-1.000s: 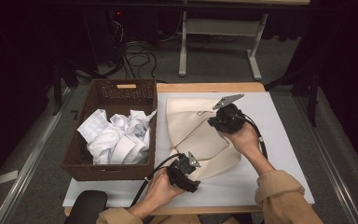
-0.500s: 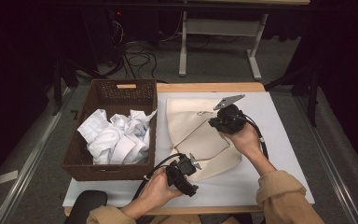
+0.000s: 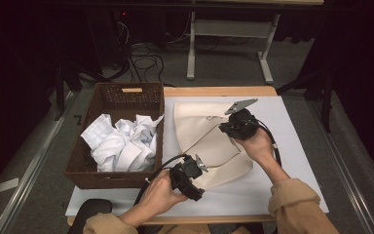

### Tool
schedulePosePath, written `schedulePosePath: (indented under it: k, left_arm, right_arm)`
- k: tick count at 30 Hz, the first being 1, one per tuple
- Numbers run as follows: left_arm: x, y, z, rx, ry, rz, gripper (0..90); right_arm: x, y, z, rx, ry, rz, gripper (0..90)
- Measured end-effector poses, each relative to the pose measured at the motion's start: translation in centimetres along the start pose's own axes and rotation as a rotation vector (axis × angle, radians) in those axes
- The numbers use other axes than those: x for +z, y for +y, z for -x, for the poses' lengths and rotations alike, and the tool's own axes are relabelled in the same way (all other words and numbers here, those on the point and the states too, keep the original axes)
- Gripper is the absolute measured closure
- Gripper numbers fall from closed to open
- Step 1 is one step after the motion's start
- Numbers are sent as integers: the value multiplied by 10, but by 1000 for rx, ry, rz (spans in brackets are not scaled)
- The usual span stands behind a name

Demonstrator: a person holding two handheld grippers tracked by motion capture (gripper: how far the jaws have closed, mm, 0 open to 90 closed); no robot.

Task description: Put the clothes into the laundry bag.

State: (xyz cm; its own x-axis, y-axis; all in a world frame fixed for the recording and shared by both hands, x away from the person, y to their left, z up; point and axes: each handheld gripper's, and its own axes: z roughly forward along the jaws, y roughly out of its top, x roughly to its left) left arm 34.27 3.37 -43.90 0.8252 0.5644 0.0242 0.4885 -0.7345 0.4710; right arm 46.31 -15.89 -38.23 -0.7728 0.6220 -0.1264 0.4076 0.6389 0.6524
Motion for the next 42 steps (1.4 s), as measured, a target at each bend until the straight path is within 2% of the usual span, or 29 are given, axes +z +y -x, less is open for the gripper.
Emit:
schedulePosePath:
  k: [3, 5, 9, 13, 18, 21, 28, 33, 36, 38, 42]
  left_arm:
    - [-6, -1, -4, -21, 5, 13, 309]
    - [-11, -1, -7, -23, 6, 14, 310]
    - [-16, 2, -11, -25, 8, 2, 309]
    - [-23, 2, -17, -38, 18, 2, 309]
    - [-39, 0, -27, -74, 30, 34, 305]
    - [-49, -1, -33, -86, 27, 47, 305]
    - [-69, -9, -50, -129, 21, 60, 276]
    - [-76, -11, -57, -152, 21, 66, 277]
    - [-77, -13, -58, -154, 41, 49, 277]
    - [-79, -13, -60, -151, 63, 41, 276]
    - [-84, -16, -66, -167, 75, 34, 276]
  right_arm:
    - [0, -1, -1, -3, -1, -3, 871]
    - [0, -1, -1, -10, -5, -3, 871]
    - [-1, -2, 2, 12, -3, -1, 872]
    - [-1, -2, 1, 3, -4, -6, 871]
    - [0, -2, 2, -4, -5, 1, 870]
    - [-1, -2, 2, 14, -4, 1, 869]
    - [0, -1, 1, 6, -4, -4, 870]
    - [2, -1, 2, 9, -2, -7, 872]
    - [2, -1, 1, -5, -6, -8, 871]
    - [1, -1, 0, 4, -9, -10, 871]
    - [1, -2, 4, -3, -7, -13, 871]
